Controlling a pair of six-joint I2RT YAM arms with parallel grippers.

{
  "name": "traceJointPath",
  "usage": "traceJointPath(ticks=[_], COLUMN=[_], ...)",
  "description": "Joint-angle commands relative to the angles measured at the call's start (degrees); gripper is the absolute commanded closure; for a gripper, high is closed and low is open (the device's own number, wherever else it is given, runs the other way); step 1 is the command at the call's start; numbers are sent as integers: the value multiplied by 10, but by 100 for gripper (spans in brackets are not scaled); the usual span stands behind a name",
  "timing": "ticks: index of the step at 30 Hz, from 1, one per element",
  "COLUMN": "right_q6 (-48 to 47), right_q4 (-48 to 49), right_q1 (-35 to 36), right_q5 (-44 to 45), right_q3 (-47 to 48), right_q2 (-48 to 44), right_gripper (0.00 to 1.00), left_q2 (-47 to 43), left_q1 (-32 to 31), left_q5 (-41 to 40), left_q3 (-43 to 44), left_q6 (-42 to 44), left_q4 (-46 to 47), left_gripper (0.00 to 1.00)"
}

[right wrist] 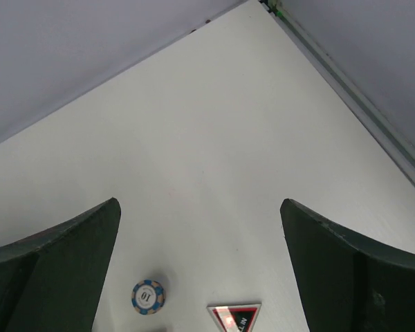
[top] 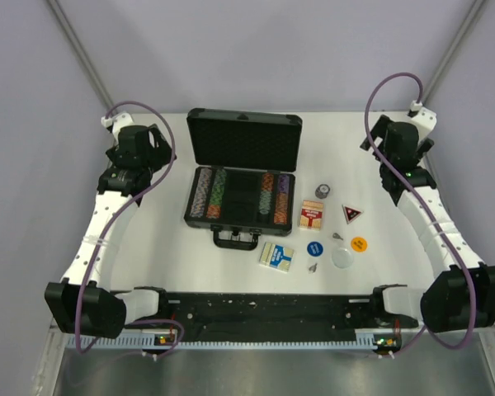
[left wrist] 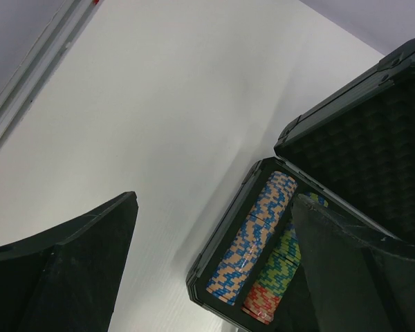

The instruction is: Pack up texas hold em set

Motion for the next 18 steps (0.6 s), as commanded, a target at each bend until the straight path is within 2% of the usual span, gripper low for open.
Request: traceJointPath(ticks=[1, 5, 8, 11, 14, 18], right_q6=[19, 31, 30, -18, -52, -71], right_q4=[30, -35, -33, -2, -10, -103], right_q1=[1, 1, 2, 1, 1, 2], right_q5=[-72, -140, -127, -212, -275, -348], right_q3=[13, 62, 53, 22, 11, 29], right_q2=[-42, -22, -41, -78, -97, -93], right_gripper=[1, 1, 1, 1, 1, 1], left_q2=[-10, -19, -29, -32, -37, -55], left_q1=[3, 3, 4, 4, 4, 4], left_q5=[1, 17, 42, 64, 152, 270], left_q3=[19, 34, 22, 9, -9, -43], left_q6=[-2, 6, 15, 14, 45, 56], left_q4=[1, -23, -22, -21, -14, 5], left_gripper=[1, 1, 1, 1, 1, 1])
